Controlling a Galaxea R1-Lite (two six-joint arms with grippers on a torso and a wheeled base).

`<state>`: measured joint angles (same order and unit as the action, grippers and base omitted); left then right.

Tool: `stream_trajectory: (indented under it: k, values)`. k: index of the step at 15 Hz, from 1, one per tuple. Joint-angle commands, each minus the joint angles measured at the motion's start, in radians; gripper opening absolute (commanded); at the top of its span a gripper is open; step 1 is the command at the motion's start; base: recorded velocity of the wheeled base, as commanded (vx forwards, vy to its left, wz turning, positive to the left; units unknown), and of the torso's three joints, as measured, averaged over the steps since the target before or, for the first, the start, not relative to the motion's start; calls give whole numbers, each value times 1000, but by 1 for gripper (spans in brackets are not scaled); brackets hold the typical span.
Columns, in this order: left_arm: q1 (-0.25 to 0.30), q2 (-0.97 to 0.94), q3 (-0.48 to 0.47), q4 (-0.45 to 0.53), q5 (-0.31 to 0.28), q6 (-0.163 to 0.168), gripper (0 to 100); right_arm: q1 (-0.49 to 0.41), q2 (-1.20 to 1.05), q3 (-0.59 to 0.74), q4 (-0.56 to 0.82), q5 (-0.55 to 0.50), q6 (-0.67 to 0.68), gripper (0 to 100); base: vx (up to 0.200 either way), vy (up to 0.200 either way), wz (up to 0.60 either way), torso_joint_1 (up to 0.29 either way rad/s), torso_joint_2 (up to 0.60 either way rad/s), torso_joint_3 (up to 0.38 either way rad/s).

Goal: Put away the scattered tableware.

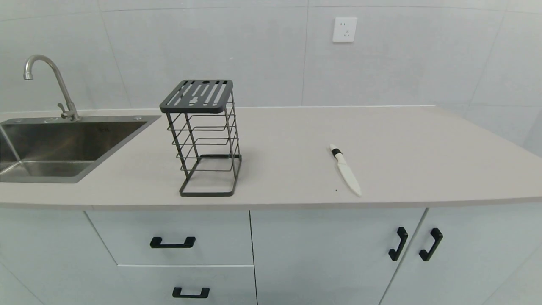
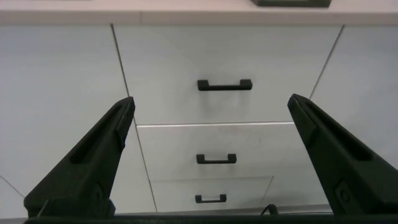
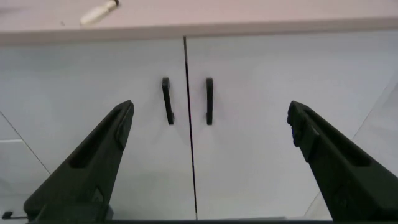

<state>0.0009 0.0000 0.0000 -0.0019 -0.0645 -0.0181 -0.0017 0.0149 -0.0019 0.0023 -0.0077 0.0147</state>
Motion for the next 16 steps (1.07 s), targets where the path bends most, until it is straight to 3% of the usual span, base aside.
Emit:
stream_trajectory:
  k: [1,3,8,16]
  values:
    - [1,2,0,0,0,-3,100,0,0,0,1,0,1,100,0,0,0,408,-486,-222]
    - [1,2,0,0,0,-13,100,0,0,0,1,0,-1,100,0,0,0,293,-222,-146]
    - [1,2,0,0,0,-13,100,0,0,0,1,0,1,100,0,0,0,55,-79,-27]
    - [1,2,0,0,3,-14,100,0,0,0,1,0,-1,100,0,0,0,245,-470,-224]
